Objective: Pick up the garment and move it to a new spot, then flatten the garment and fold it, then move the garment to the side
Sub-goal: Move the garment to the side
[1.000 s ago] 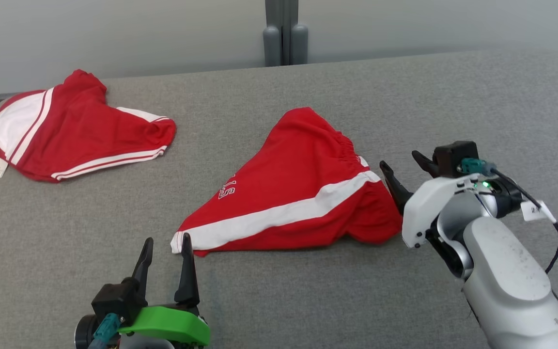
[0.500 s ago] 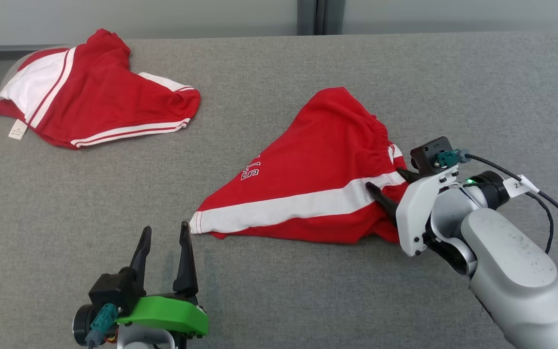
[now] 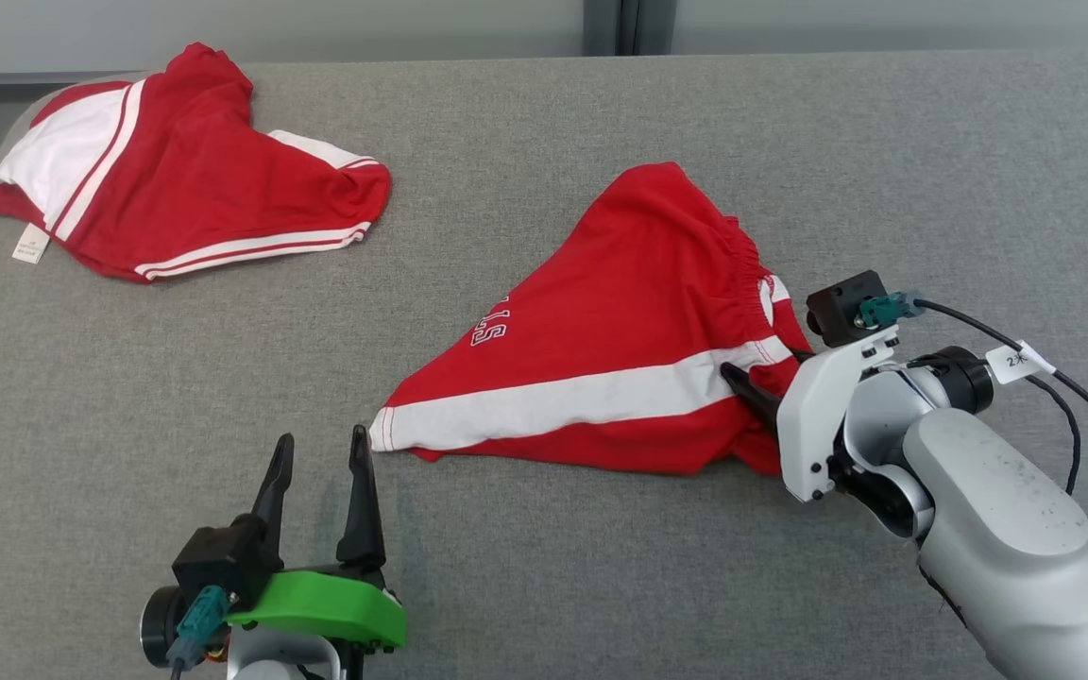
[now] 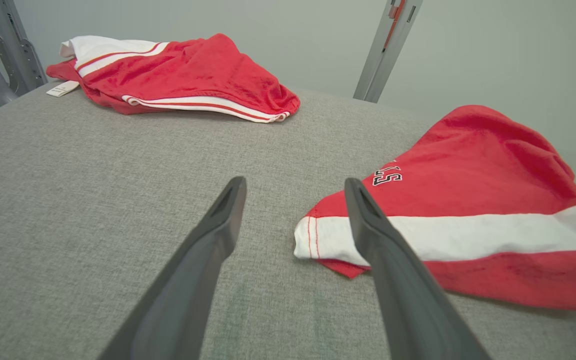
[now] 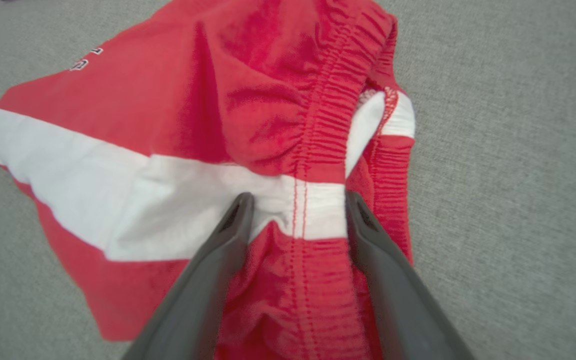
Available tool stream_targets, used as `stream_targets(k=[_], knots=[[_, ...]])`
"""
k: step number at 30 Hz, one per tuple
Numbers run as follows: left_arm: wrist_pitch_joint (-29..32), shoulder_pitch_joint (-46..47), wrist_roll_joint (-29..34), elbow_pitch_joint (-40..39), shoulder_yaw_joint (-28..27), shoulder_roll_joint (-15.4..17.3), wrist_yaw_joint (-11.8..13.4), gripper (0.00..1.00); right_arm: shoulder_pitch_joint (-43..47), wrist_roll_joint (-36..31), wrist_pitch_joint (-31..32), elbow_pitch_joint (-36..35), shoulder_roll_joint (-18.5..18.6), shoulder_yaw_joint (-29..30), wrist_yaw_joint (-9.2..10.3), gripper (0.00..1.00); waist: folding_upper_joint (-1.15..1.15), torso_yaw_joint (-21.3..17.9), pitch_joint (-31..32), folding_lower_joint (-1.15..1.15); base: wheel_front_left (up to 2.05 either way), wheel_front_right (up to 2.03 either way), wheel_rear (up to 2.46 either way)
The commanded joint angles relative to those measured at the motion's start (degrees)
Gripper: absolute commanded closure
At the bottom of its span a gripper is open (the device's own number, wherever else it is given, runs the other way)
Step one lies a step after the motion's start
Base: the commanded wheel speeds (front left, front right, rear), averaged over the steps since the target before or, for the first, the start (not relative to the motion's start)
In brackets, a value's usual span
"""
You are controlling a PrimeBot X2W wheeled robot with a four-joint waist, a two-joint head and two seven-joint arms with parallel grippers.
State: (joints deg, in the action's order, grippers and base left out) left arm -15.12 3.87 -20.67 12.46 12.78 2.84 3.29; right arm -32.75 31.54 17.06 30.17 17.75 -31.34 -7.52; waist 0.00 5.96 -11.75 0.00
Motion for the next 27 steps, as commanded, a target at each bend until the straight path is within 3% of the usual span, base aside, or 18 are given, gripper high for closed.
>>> stream_targets(k=[1, 6, 14, 27], knots=[[0.0, 0.7, 0.1, 0.2, -0.2, 0.1, 0.1, 0.00, -0.5, 0.6, -0.5, -0.1, 0.4, -0.2, 0.06, 0.63, 0.00, -0.1, 0.0, 0.00, 0.00, 0.00, 0.00], [0.0, 1.0, -1.0, 2.8, 0.8, 0.1, -1.0, 0.00, 0.1, 1.6, -2.2, -1.7, 1.4, -0.1, 0.06, 1.00, 0.00, -0.8, 0.1, 0.00, 0.00, 0.00, 0.00], [0.0, 2.8, -4.7, 9.9, 2.3, 0.1, -2.0, 0.00, 3.3, 1.8, -4.5, -6.8, 3.1, 1.0, 0.06, 1.00, 0.00, -2.4, 0.3, 0.00, 0.00, 0.00, 0.00], [0.0, 7.5, -8.6, 18.4, 2.8, 0.1, -3.4, 0.00, 11.0, -2.3, -5.5, -12.8, 2.0, 8.6, 0.07, 1.00, 0.00, -3.9, 0.0, 0.00, 0.00, 0.00, 0.00]])
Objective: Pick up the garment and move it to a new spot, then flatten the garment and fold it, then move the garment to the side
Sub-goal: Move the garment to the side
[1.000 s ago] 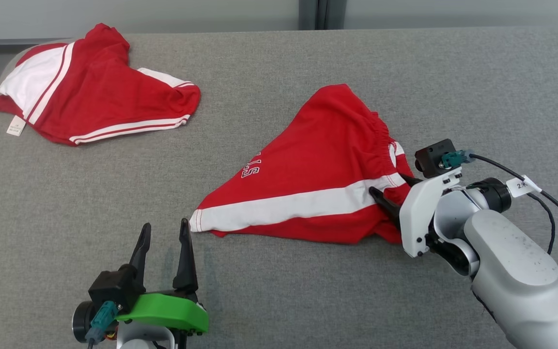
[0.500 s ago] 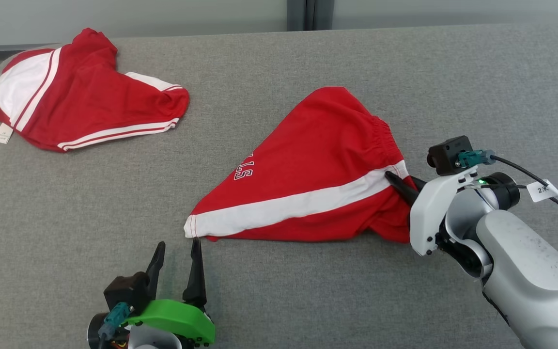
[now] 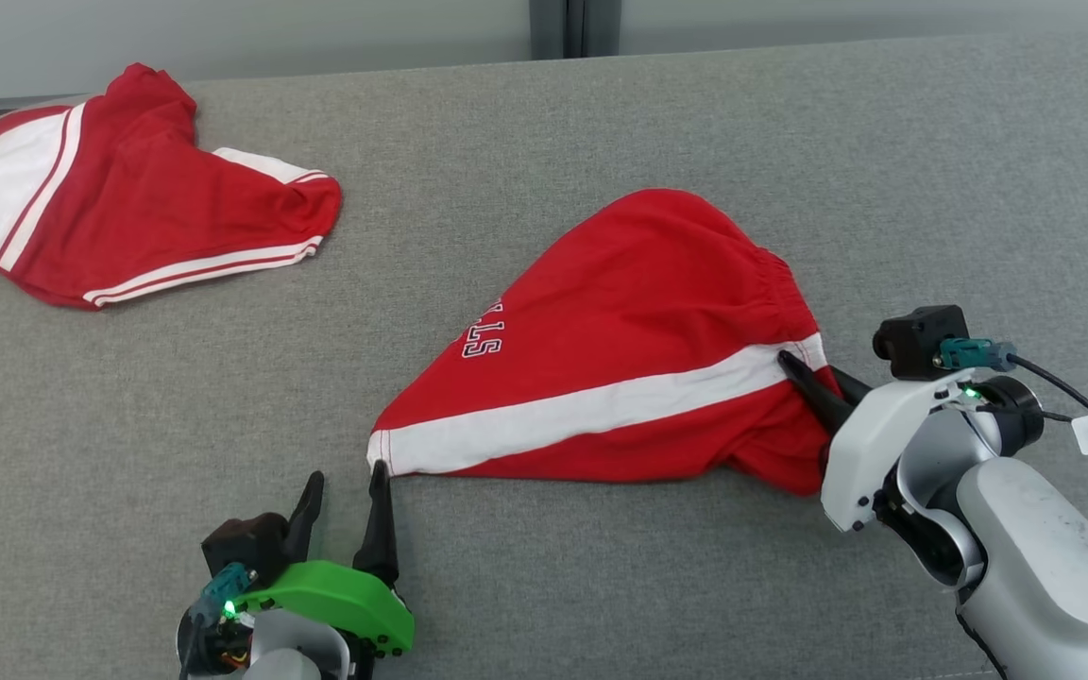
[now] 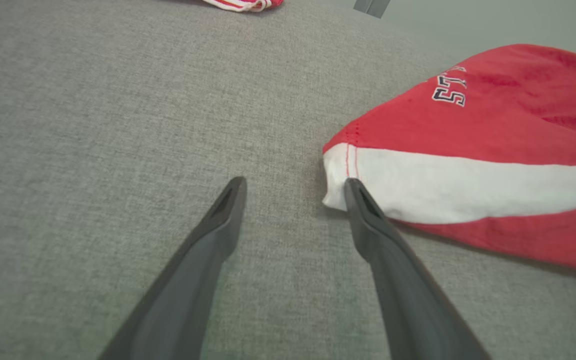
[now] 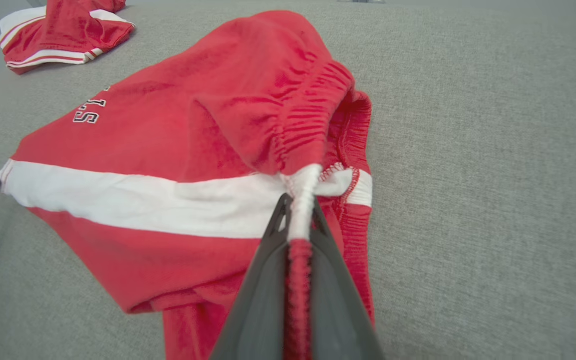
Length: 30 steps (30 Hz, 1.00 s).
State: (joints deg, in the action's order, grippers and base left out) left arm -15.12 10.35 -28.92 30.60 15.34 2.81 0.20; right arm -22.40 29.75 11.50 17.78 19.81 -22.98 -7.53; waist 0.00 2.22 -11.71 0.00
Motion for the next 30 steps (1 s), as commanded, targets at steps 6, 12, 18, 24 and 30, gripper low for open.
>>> stream_targets(k=[6, 12, 18, 24, 30], knots=[[0.3, 3.7, -1.8, 4.5, 3.0, 0.2, -2.2, 0.00, 1.8, -1.4, 0.4, -1.6, -0.5, 1.4, 0.08, 1.00, 0.00, -0.9, 0.0, 0.00, 0.00, 0.00, 0.00], [0.0, 4.6, -3.0, 4.6, 4.8, 0.2, -3.1, 1.00, 2.6, -3.5, -1.6, -2.8, -0.9, 1.5, 0.08, 1.00, 0.00, -1.6, 0.5, 0.00, 0.00, 0.00, 0.00], [-0.1, 2.6, -2.4, -0.4, 3.6, 0.2, -2.8, 1.00, 4.7, -9.4, -6.3, -5.1, -2.0, 4.5, 0.08, 1.00, 0.00, -1.7, 1.2, 0.00, 0.00, 0.00, 0.00], [-0.1, 0.5, -0.8, -9.1, 1.7, 0.2, -2.5, 1.00, 6.6, -16.5, -8.9, -9.8, -4.7, 8.7, 0.08, 1.00, 0.00, -1.6, 2.2, 0.00, 0.00, 0.00, 0.00], [0.0, 0.1, 0.7, -17.8, 0.7, 0.3, -2.4, 1.00, 6.0, -20.6, -8.1, -17.2, -6.7, 10.7, 0.08, 1.00, 0.00, -2.1, 3.4, 0.00, 0.00, 0.00, 0.00]])
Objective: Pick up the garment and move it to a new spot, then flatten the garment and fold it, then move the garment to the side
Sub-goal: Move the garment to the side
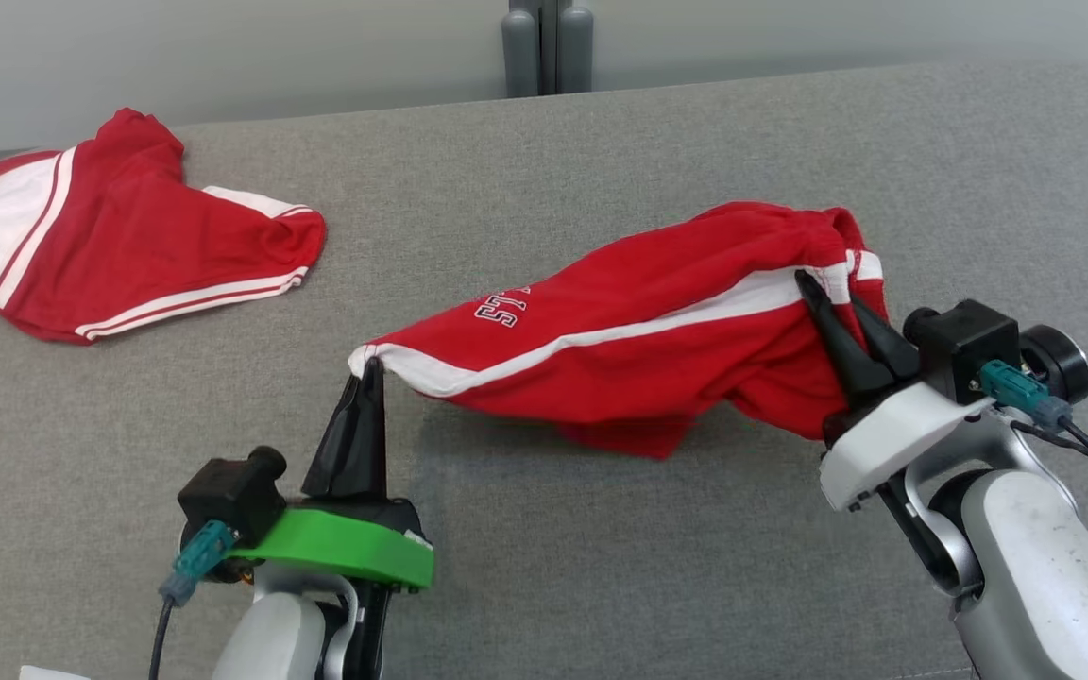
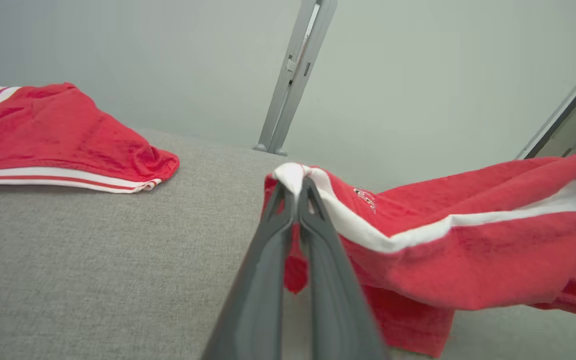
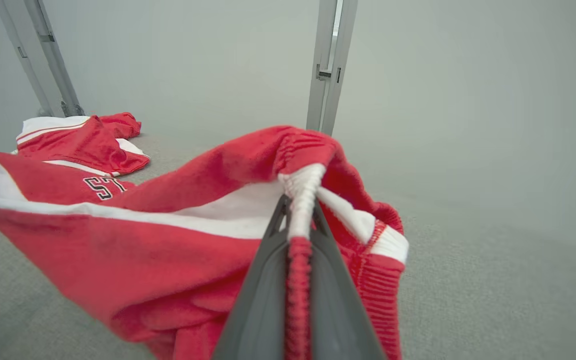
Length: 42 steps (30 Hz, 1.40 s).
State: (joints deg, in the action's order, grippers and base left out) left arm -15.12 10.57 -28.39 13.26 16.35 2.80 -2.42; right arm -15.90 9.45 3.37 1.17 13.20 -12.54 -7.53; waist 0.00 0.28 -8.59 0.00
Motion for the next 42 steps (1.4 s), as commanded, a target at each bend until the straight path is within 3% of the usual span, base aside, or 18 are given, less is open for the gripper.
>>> stream_targets(k=[1, 6, 10, 20, 21, 22, 25, 32, 42], knots=[[0.0, 0.2, 0.4, -1.4, -0.3, 0.4, 0.2, 1.00, -0.8, -0.6, 0.3, -1.4, -0.1, 0.4, 0.08, 1.00, 0.00, -0.3, 0.5, 0.00, 0.00, 0.00, 0.00], [0.3, 1.9, 1.1, -5.9, -0.4, 0.7, 0.5, 1.00, -1.6, -1.3, 1.5, -4.6, -0.5, 1.6, 0.08, 1.00, 0.00, -0.6, 1.2, 0.00, 0.00, 0.00, 0.00], [1.3, 1.3, 1.2, -6.1, 0.2, 0.9, 0.9, 1.00, 0.7, -0.2, 2.1, -2.9, -1.7, 1.9, 0.08, 1.00, 0.00, -0.9, 0.9, 0.00, 0.00, 0.00, 0.00], [1.4, -3.3, 0.1, 2.6, 3.0, 0.7, 0.6, 1.00, 4.8, -0.6, -5.7, 15.5, -5.0, 1.4, 0.08, 1.00, 0.00, -1.9, -1.8, 0.00, 0.00, 0.00, 0.00], [1.3, -3.6, -0.2, 3.4, 2.8, 0.7, 0.7, 1.00, 4.7, -0.4, -6.6, 16.7, -5.5, 1.3, 0.08, 0.93, 0.00, -2.1, -2.0, 0.00, 0.00, 0.00, 0.00], [1.1, -3.8, -0.3, 4.0, 2.7, 0.6, 0.7, 1.00, 4.7, -0.3, -7.2, 17.5, -5.8, 1.2, 0.08, 0.73, 0.00, -2.2, -2.1, 0.00, 0.00, 0.00, 0.00], [0.8, -4.1, -0.4, 5.5, 2.2, 0.9, 0.6, 1.00, 4.7, -0.8, -8.6, 19.0, -6.5, 1.1, 0.08, 0.00, 0.00, -2.5, -2.3, 0.00, 0.00, 0.00, 0.00], [0.3, -3.8, -0.7, 7.4, 1.1, 1.0, 0.4, 1.00, 6.3, -3.5, -9.2, 16.4, -7.7, 3.1, 0.08, 0.00, 0.00, -3.2, -1.9, 0.00, 0.00, 0.00, 0.00], [-0.1, -3.4, -0.9, 8.7, 0.8, 0.7, 0.1, 1.00, 11.3, -4.3, -5.1, 8.5, -9.2, 2.5, 0.08, 0.00, 0.00, -3.4, -1.5, 0.00, 0.00, 0.00, 0.00]])
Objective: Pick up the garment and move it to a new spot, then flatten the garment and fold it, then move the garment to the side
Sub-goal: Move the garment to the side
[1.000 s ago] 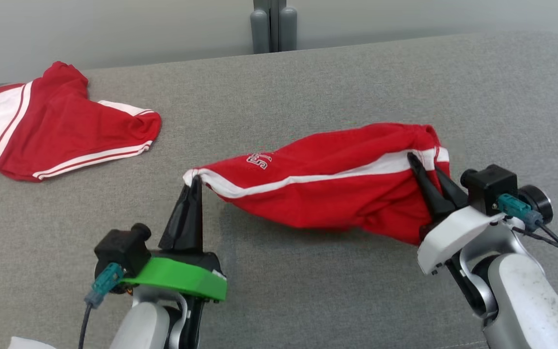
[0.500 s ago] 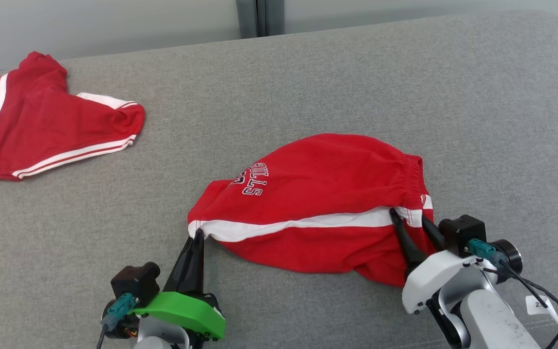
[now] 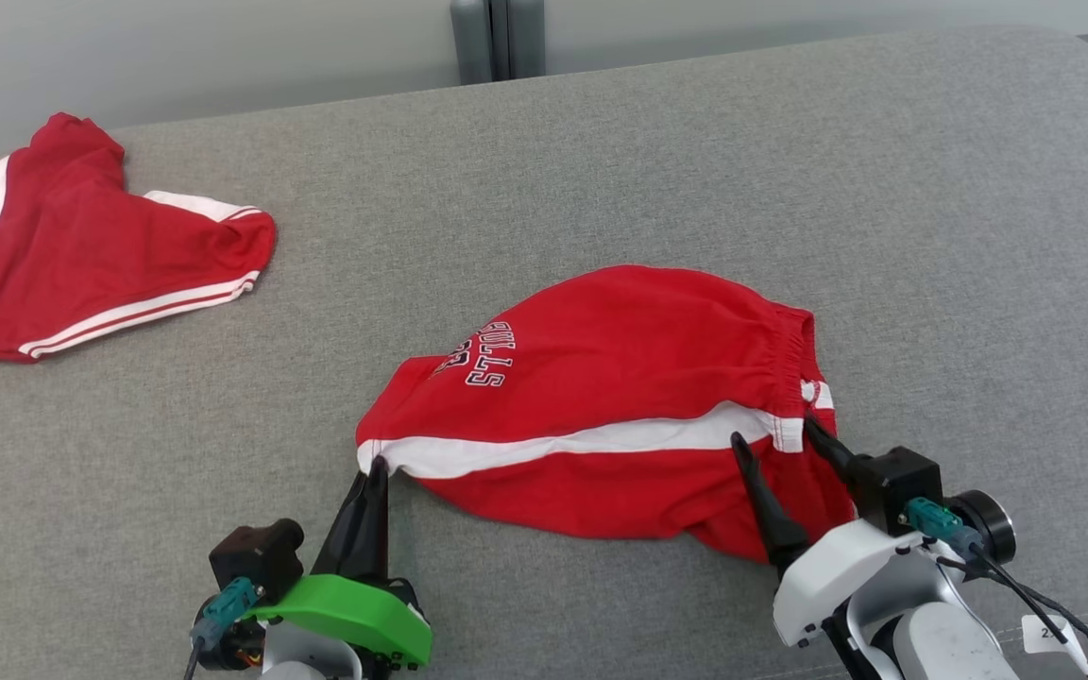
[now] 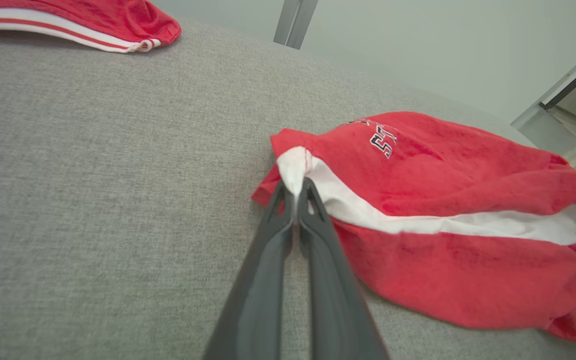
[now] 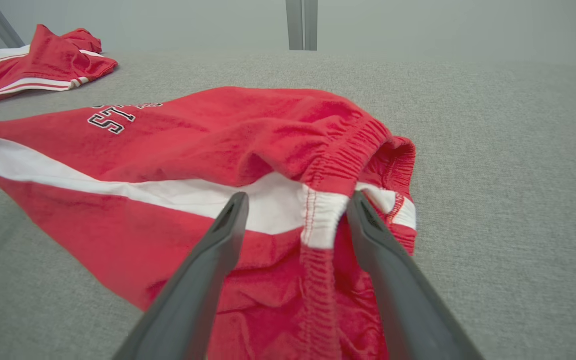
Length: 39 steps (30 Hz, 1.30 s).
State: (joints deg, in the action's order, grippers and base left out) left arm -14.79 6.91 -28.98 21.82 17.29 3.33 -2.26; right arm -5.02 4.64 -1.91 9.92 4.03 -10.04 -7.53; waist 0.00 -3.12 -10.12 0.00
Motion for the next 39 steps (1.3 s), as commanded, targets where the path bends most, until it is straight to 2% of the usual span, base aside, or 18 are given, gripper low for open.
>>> stream_targets(k=[1, 2, 3, 4, 6, 7, 8, 10, 16, 23, 31, 39], knots=[[-0.4, 0.4, -0.3, 0.2, -0.1, 0.2, -0.1, 1.00, 0.7, 0.5, 0.3, -0.7, -0.1, -0.3, 0.08, 0.00, 0.00, 0.0, 0.0, 0.00, 0.00, 0.00, 0.00], [-0.4, 0.4, -0.2, 0.2, -0.2, 0.2, -0.2, 1.00, 0.8, 0.7, 0.6, -0.9, -0.1, -0.6, 0.08, 0.15, 0.00, 0.0, 0.0, 0.00, 0.00, 0.00, 0.00], [-0.4, 0.5, -0.2, 0.3, -0.2, 0.2, -0.2, 1.00, 0.9, 0.8, 0.8, -1.2, -0.2, -0.9, 0.08, 0.40, 0.00, 0.0, 0.0, 0.00, 0.00, 0.00, 0.00], [-0.4, 0.5, -0.1, 0.4, -0.2, 0.1, -0.2, 1.00, 0.9, 0.9, 0.9, -1.4, -0.3, -1.0, 0.08, 0.57, 0.00, 0.0, 0.0, 0.00, 0.00, 0.00, 0.00], [-0.4, 0.6, -0.1, 0.5, -0.2, 0.1, -0.3, 1.00, 0.8, 1.0, 1.4, -1.6, -0.3, -1.1, 0.08, 0.74, 0.00, 0.1, 0.0, 0.00, 0.00, 0.00, 0.00], [-0.4, 0.7, -0.1, 0.6, -0.2, 0.1, -0.3, 1.00, 0.5, 1.0, 1.4, -1.5, -0.3, -1.2, 0.08, 0.78, 0.00, 0.1, 0.0, 0.00, 0.00, 0.00, 0.00], [-0.4, 0.8, -0.1, 0.7, -0.3, 0.1, -0.3, 1.00, 0.1, 1.2, 1.7, -1.2, -0.3, -1.2, 0.08, 0.89, 0.00, 0.1, 0.0, 0.00, 0.00, 0.00, 0.00], [-0.4, 0.9, -0.1, 0.9, -0.3, 0.0, -0.3, 1.00, -0.8, 1.4, 1.8, -0.3, -0.3, -1.3, 0.08, 1.00, 0.00, 0.2, 0.1, 0.00, 0.00, 0.00, 0.00], [-0.4, 1.3, 0.0, 0.7, -0.8, -0.1, -0.4, 1.00, -2.7, 2.4, 1.3, 2.1, 0.7, -0.6, 0.08, 1.00, 0.00, 0.7, 0.5, 0.00, 0.00, 0.00, 0.00], [-0.4, 2.4, 1.6, -3.5, -2.6, -0.1, -0.9, 1.00, -4.1, 4.6, -1.0, -0.2, 1.9, 0.8, 0.08, 1.00, 0.00, 0.3, 2.7, 0.00, 0.00, 0.00, 0.00], [-0.3, 4.8, 3.6, -12.3, -3.3, 1.2, -1.5, 1.00, -4.0, 7.7, -4.0, -8.8, 4.4, 2.3, 0.08, 1.00, 0.00, -0.9, 7.6, 0.00, 0.00, 0.00, 0.00], [4.9, 8.0, 4.3, -25.8, -3.0, 4.2, -1.1, 1.00, -2.4, 7.7, -2.6, -23.9, 6.0, 5.1, 0.08, 1.00, 0.00, -2.2, 11.3, 0.00, 0.00, 0.00, 0.00]])
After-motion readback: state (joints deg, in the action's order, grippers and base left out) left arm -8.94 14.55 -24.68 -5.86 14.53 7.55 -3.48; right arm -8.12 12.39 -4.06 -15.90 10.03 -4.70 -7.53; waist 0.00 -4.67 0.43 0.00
